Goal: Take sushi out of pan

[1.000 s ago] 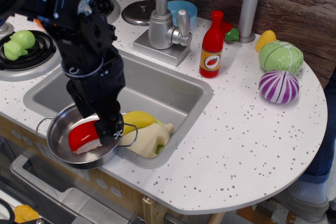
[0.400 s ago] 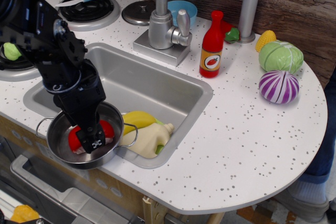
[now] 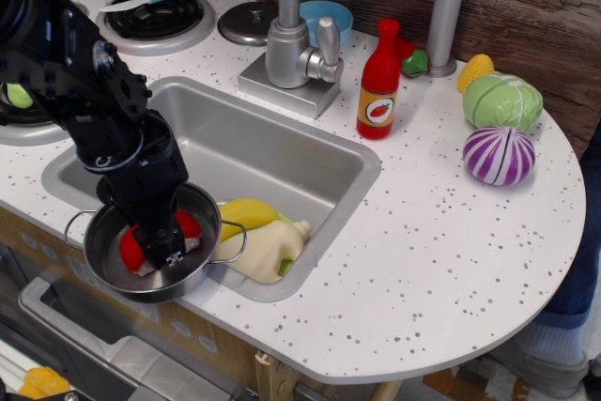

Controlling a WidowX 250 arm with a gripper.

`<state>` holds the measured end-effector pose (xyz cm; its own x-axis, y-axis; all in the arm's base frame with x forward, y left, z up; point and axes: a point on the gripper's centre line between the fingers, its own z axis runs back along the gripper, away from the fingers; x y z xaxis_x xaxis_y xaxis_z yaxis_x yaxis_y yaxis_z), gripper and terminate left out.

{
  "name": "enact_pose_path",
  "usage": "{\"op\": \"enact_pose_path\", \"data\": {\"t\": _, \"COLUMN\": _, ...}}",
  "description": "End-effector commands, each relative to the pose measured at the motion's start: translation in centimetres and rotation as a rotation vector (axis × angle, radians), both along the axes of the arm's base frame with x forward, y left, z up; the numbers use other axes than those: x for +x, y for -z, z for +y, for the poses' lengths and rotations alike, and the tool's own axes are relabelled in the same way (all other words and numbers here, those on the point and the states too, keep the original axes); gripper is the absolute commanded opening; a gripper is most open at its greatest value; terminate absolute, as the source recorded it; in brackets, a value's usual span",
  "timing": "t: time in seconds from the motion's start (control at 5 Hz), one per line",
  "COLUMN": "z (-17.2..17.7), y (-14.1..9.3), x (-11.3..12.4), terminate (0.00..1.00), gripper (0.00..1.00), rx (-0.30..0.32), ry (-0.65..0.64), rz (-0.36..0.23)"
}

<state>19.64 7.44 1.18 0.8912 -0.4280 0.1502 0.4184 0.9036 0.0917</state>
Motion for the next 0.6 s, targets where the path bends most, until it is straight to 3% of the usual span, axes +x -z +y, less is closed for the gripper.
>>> {"op": "enact_pose_path", "data": {"t": 0.0, "z": -0.3, "y": -2.4, "x": 0.3, "terminate": 0.00, "gripper": 0.00, "rx": 0.036, "ry": -0.020, "rz": 0.025}}
{"op": "enact_pose_path", "data": {"t": 0.2, "z": 0.5, "y": -6.2, "x": 1.1, "terminate": 0.00, "gripper": 0.00, "rx": 0.073, "ry": 0.002, "rz": 0.143}}
{"op": "enact_pose_path", "data": {"t": 0.4, "z": 2.7, "y": -9.7, "x": 3.7, "terminate": 0.00, "gripper": 0.00, "rx": 0.170, "ry": 0.073, "rz": 0.204}}
